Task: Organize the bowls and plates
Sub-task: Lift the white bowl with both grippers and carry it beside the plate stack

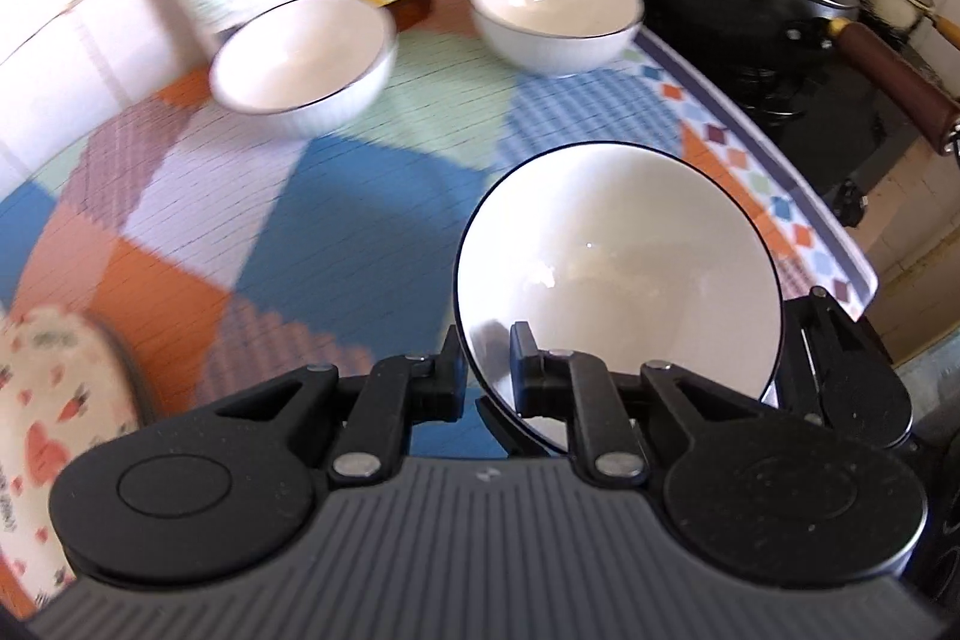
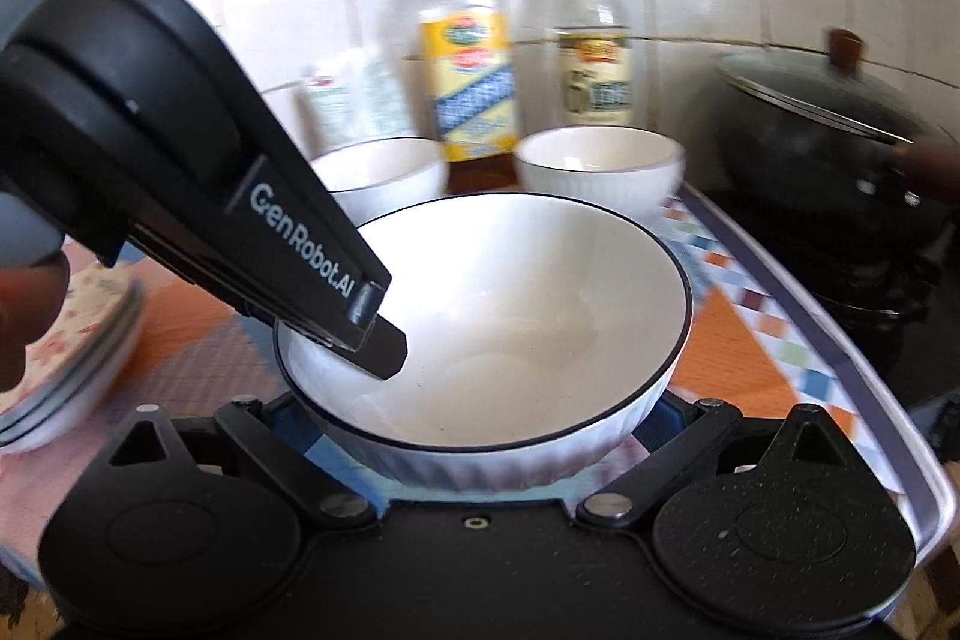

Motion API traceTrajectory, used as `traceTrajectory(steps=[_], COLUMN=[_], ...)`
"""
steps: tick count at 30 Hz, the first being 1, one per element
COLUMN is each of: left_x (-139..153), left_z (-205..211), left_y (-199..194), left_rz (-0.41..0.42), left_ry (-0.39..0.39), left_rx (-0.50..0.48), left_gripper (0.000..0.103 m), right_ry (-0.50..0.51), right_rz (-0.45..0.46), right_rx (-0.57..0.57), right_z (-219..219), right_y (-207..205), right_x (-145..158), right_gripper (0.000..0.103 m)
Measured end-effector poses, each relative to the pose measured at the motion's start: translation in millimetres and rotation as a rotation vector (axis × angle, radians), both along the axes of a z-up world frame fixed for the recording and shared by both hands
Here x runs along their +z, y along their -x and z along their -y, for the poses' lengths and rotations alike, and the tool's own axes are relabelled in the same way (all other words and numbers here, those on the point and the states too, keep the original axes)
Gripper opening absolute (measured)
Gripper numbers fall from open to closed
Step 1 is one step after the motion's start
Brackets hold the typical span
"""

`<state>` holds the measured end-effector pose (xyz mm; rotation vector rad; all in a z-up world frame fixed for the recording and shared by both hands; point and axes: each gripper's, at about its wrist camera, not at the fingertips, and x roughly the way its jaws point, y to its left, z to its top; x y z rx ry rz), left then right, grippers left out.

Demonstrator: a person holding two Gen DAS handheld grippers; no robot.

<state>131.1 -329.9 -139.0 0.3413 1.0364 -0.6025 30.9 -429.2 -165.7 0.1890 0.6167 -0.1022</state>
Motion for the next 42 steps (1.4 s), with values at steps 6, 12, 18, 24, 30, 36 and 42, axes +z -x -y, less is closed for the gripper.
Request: traceTrajectory(steps=[6, 12, 18, 24, 30, 36, 42], left_x=[-0.2, -7.9, -14.5, -23.0, -30.3, -30.9, -24.8], left_z=[-33.6, -71.5, -99.9, -111.1, -104.7, -104.6, -107.2], left_y=[0.7, -13.2, -27.1, -42.1, -50.7, -52.7, -52.8], left_rz=[0.013, -0.033, -0.071, -0.108, -0.116, -0.133, -0.224], left_ry=[-0.045, -0.012, 0.015, 0.074, 0.078, 0.071, 0.078], left_rx=[0.038, 0.126, 0.200, 0.223, 0.211, 0.208, 0.177], left_gripper=[0.013, 0.013, 0.013, 0.013, 0.013, 0.013, 0.023], right_ry=[-0.050, -0.038, -0.001, 0.088, 0.050, 0.054, -0.043], right_rz=[0.031, 0.019, 0.002, -0.003, -0.070, -0.130, -0.141], right_rx=[0.055, 0.123, 0.210, 0.252, 0.229, 0.170, 0.121], right_z=[-33.2, -65.0, -89.1, -97.0, -91.6, -99.0, -90.9], right_y=[2.3, -5.5, -20.8, -38.0, -53.7, -41.6, -9.3], right_x=[-6.7, -9.8, -12.7, -10.0, -16.3, -12.3, 3.5], right_gripper=[0.101, 0.101, 0.101, 0.100, 0.101, 0.101, 0.101])
